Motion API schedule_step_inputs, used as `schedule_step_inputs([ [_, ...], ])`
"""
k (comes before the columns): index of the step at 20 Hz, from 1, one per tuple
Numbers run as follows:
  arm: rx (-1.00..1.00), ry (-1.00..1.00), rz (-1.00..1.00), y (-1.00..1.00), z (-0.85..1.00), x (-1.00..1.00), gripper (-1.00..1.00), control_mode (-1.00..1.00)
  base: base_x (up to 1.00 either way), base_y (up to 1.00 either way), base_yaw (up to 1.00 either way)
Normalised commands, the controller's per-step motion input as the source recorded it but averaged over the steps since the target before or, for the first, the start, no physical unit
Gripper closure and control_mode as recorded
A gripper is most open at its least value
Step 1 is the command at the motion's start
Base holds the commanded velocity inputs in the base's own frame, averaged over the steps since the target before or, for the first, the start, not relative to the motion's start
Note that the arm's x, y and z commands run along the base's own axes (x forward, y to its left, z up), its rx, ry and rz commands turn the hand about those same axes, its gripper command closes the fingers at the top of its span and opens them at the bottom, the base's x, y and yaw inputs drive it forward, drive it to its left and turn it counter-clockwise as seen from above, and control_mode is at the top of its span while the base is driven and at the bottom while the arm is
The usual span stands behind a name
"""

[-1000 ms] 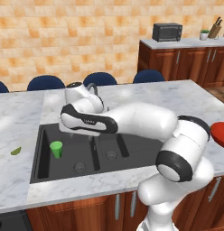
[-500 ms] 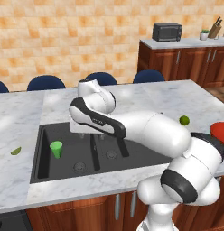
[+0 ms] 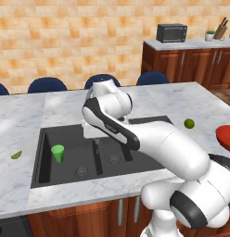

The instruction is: Remove the lemon wedge and lime from the sink. Then move the bowl and cup from the counter to the sink for washing.

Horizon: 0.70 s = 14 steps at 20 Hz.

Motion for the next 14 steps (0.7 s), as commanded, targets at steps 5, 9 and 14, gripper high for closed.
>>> schedule_step_inputs([
  [5, 0.01, 0.07, 0.11, -0.41, 0.00, -0.17, -1.00, -1.00, 0.00, 0.00, 0.00],
  [9, 0.05, 0.02, 0.09, -0.47, 0.00, -0.17, -1.00, -1.00, 0.00, 0.00, 0.00],
  [14, 0.02, 0.00, 0.12, -0.52, -0.01, -0.17, -1.00, -1.00, 0.00, 0.00, 0.00],
])
